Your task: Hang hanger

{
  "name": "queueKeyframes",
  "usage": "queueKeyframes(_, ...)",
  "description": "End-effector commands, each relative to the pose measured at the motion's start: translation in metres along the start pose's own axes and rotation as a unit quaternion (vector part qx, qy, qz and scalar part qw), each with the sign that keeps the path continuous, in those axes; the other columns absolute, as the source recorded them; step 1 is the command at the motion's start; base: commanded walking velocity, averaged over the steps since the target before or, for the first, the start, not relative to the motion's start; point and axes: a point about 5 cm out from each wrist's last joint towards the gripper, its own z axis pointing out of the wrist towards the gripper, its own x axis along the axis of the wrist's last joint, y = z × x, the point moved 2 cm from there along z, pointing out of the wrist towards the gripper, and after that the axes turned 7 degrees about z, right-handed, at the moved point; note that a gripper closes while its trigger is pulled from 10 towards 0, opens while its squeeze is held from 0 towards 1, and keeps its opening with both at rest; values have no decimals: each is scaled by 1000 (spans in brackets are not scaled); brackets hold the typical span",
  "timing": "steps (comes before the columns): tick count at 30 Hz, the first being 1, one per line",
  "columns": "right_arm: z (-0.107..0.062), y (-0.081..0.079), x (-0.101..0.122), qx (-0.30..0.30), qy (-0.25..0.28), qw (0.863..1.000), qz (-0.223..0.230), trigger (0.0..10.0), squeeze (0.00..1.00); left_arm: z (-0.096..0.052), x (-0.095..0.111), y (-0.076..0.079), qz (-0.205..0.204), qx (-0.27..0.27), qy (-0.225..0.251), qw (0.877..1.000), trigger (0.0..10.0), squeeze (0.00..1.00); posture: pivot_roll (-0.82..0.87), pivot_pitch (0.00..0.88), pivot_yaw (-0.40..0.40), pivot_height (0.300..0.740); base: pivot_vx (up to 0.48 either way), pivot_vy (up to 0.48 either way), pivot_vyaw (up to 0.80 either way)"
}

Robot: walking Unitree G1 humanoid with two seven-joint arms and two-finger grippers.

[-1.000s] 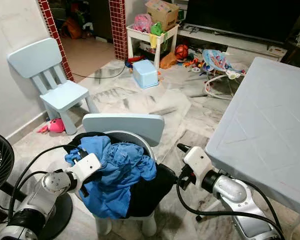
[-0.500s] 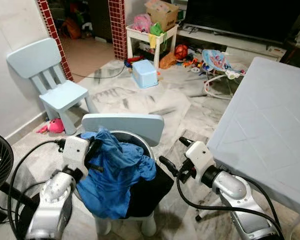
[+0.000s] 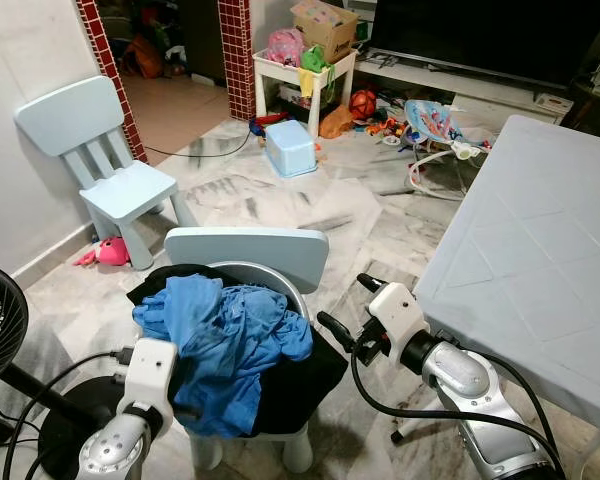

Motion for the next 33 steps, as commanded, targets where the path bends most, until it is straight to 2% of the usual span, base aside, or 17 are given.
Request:
queueKeyframes(1, 1, -1, 1, 4, 1, 1000, -5, 10000, 0, -2, 4, -4, 8, 10, -1, 1000, 10000, 0, -45, 7, -16, 740, 0, 0, 0)
queueKeyframes(3, 2, -3, 0, 6, 0, 1000, -6, 10000, 0, -3, 2, -4, 3, 8, -13, 1000, 10000, 0, -41, 10, -15, 740, 0, 0, 0)
queueKeyframes(4, 2, -3, -1, 8, 0, 1000, -8, 10000, 0, -5, -1, -5, 6, 12, -28, 1000, 10000, 1000, -41, 10, -15, 740, 0, 0, 0)
queueKeyframes(6, 2, -3, 0, 8, 0, 1000, -8, 10000, 0, -6, -2, -6, 13, 14, -35, 999, 10000, 1000, -40, 12, -14, 740, 0, 0, 0)
queueKeyframes(14, 4, -2, 1, 6, 1, 1000, -12, 10000, 0, -16, -2, -7, 92, 2, -41, 995, 10000, 1000, -36, 16, -10, 740, 0, 0, 0)
queueKeyframes(18, 5, -2, 0, 7, 2, 1000, -15, 10000, 0, -17, 9, -7, 138, 11, -6, 990, 10000, 1000, -34, 16, -9, 740, 0, 0, 0)
queueKeyframes(21, 6, -3, 0, 8, 2, 1000, -16, 10000, 0, -15, 15, -5, 174, -5, 8, 985, 10000, 1000, -35, 15, -8, 740, 0, 0, 0)
queueKeyframes(26, 7, -4, 1, 10, 2, 1000, -23, 10000, 0, -12, 14, -8, 202, -18, 8, 979, 10000, 1000, -36, 13, -5, 740, 0, 0, 0)
queueKeyframes(33, 6, -3, 0, 8, 1, 1000, -27, 10000, 0, -5, 11, -8, 203, -39, 3, 978, 10000, 1000, -43, 13, -2, 740, 0, 0, 0)
